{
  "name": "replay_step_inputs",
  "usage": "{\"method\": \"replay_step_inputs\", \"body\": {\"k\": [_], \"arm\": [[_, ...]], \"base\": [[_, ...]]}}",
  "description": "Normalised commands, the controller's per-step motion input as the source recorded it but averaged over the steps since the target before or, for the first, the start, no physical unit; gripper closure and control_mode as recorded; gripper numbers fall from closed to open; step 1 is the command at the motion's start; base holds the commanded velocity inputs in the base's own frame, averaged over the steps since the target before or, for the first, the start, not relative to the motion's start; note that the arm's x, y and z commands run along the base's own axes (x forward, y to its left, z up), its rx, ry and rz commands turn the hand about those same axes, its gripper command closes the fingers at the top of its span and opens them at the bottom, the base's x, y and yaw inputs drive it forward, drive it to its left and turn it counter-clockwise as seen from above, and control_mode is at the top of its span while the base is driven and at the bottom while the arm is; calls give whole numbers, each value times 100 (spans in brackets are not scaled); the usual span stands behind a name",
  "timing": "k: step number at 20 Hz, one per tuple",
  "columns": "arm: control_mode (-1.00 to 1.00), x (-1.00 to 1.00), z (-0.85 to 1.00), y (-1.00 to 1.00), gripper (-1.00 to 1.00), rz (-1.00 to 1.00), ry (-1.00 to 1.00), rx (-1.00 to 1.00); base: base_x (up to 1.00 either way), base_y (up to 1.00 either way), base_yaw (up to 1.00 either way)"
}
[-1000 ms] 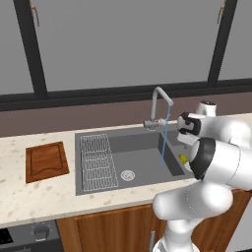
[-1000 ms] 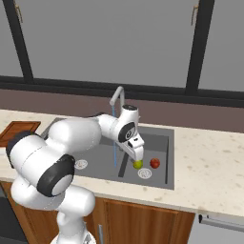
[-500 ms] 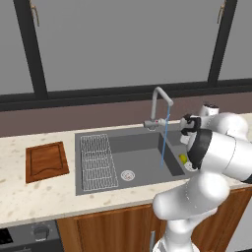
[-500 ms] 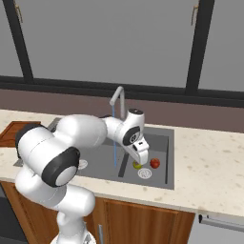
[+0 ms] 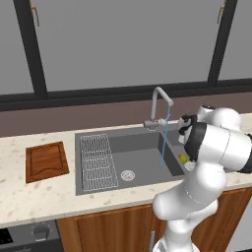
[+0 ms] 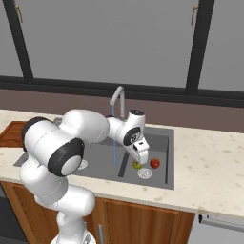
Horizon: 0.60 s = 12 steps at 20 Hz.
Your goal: Pick the apple, pear from the sink and place them on the cutting board to airdry. Then turn off the sink faucet.
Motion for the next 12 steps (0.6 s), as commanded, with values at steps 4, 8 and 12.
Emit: {"method": "replay_step_inputs", "body": {"k": [4, 8, 12], "arm": [[-100, 17, -13, 0, -100, -3, 0, 1], [-100, 20, -20, 0, -100, -2, 0, 1], [-100, 22, -26, -2, -100, -3, 1, 1]], "base": [[0, 0, 0], [0, 0, 0], [0, 0, 0]]}}
